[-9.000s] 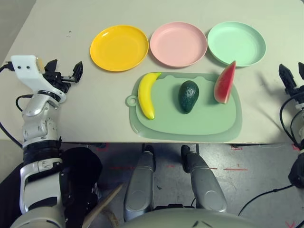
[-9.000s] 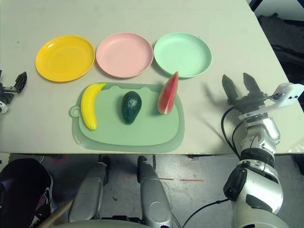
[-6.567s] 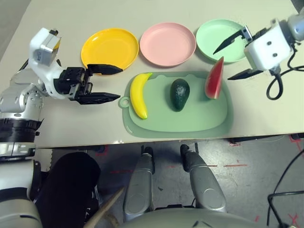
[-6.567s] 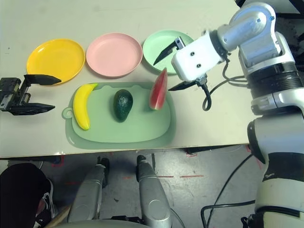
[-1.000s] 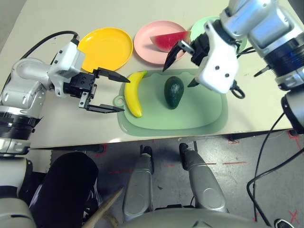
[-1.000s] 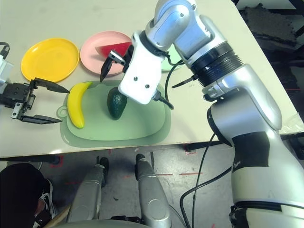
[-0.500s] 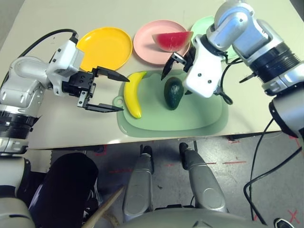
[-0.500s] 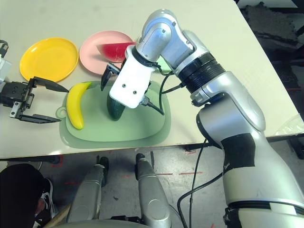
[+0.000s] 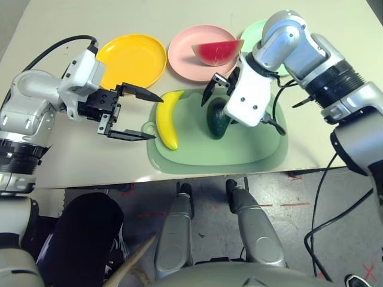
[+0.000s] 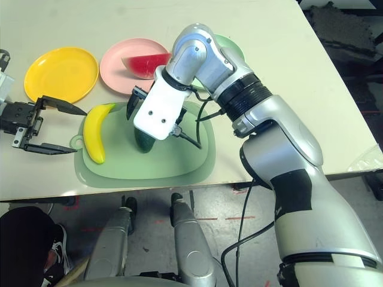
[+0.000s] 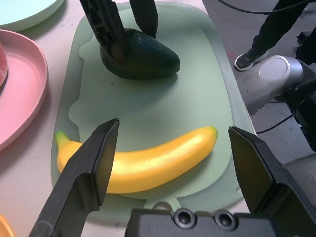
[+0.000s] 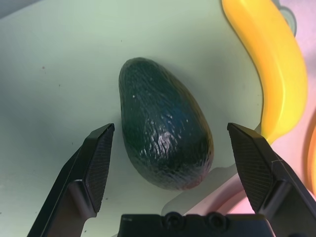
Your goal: Place the fruits into color-matched plates.
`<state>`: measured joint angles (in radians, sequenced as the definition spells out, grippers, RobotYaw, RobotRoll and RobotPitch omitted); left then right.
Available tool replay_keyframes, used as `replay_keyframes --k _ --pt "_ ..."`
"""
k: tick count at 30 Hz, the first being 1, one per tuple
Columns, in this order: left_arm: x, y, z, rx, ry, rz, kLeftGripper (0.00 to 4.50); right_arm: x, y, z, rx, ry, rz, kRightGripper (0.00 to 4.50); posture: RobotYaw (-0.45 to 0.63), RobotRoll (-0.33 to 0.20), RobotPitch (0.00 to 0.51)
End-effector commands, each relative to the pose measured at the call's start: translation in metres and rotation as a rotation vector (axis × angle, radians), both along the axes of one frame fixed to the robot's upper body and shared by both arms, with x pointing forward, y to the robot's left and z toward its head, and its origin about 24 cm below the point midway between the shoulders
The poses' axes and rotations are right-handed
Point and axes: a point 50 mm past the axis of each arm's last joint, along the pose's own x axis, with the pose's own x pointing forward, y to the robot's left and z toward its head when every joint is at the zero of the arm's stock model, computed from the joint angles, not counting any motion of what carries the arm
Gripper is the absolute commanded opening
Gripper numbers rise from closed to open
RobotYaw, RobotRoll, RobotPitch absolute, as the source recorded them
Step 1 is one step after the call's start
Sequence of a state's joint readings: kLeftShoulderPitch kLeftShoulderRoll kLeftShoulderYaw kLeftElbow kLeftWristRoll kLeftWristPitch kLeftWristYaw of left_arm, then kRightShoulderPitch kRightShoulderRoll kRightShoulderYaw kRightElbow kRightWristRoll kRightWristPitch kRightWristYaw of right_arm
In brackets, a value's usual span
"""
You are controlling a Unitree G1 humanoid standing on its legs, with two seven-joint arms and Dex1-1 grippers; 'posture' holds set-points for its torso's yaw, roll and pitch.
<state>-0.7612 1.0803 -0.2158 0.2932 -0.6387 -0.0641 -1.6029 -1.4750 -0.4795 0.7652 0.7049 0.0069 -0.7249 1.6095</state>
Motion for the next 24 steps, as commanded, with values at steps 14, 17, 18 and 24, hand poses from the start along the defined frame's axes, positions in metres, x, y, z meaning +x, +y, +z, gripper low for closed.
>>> replay_keyframes --k 14,17,18,24 --pt "-0.0015 0.0008 -0.0014 0.031 0.003 -0.007 4.5 0.0038 -0.0013 -0.0116 0.001 0.026 -0.025 4.35 -0.07 0.0 0.391" --pt "-0.0018 0.001 -0.0015 0.031 0.002 -0.008 4.5 0.004 -0.0016 -0.0121 0.003 0.033 -0.035 3.76 -0.07 0.0 0.391" --pt "-0.0018 0.001 -0.0015 0.032 0.002 -0.007 4.5 0.004 -0.0017 -0.0121 0.003 0.035 -0.038 3.4 -0.07 0.0 0.391" --pt "-0.0018 0.0014 -0.002 0.037 0.003 -0.005 4.5 0.0039 -0.0024 -0.0117 0.008 0.039 -0.046 2.95 -0.07 0.0 0.387"
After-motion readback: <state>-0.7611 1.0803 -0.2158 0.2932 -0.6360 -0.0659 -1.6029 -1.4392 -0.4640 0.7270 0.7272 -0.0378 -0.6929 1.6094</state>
